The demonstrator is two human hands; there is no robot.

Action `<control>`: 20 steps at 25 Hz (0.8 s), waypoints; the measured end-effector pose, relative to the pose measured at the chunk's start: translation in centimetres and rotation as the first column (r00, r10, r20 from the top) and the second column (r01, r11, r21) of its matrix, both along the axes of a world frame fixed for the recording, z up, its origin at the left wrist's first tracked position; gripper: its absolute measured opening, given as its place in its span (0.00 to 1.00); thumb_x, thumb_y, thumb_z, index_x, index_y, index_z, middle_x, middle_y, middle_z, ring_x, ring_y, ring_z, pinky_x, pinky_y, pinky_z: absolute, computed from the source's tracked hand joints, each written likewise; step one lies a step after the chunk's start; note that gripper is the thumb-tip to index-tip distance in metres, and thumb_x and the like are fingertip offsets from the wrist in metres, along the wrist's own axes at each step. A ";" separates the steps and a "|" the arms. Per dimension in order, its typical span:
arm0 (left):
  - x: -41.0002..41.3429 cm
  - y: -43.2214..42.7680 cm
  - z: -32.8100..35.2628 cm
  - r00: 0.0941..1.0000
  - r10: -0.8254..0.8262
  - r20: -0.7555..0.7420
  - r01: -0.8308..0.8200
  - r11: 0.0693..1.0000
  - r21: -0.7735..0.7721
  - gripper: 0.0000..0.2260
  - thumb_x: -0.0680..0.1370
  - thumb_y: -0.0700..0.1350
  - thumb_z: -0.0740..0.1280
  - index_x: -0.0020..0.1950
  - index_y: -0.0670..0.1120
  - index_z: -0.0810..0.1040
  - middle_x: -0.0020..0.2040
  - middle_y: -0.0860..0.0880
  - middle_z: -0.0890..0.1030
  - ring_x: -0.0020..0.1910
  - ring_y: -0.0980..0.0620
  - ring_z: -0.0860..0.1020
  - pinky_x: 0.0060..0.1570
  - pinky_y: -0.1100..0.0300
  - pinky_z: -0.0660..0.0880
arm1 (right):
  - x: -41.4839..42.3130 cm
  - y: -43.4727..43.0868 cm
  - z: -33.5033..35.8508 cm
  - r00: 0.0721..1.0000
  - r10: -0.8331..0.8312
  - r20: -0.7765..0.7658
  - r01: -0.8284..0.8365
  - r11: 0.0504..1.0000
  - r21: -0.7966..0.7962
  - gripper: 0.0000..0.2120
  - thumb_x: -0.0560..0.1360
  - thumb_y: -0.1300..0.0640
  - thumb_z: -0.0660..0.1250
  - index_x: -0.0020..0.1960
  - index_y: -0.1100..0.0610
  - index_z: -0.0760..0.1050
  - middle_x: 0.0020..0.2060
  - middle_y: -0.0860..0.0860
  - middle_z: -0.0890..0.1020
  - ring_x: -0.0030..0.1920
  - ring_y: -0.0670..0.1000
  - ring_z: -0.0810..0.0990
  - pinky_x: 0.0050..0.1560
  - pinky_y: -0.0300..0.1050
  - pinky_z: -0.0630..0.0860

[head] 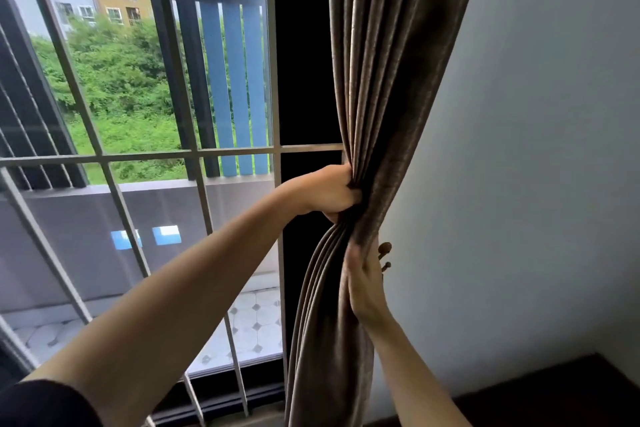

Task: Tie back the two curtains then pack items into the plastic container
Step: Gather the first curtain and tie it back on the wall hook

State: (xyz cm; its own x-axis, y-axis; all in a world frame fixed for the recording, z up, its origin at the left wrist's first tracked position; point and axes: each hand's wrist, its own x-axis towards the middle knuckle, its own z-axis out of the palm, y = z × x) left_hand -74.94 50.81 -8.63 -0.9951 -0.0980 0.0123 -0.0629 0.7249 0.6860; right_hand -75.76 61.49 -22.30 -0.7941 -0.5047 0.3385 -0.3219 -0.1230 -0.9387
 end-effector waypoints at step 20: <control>-3.7 0.9 -18.5 0.943 0.331 -0.044 -0.271 0.836 0.478 0.06 0.78 0.46 0.64 0.48 0.47 0.80 0.45 0.46 0.81 0.42 0.52 0.80 0.46 0.58 0.77 | -7.4 8.3 -2.3 0.978 -0.196 -0.068 0.196 0.981 -0.015 0.16 0.58 0.59 0.69 0.44 0.64 0.73 0.35 0.51 0.78 0.37 0.47 0.80 0.38 0.38 0.76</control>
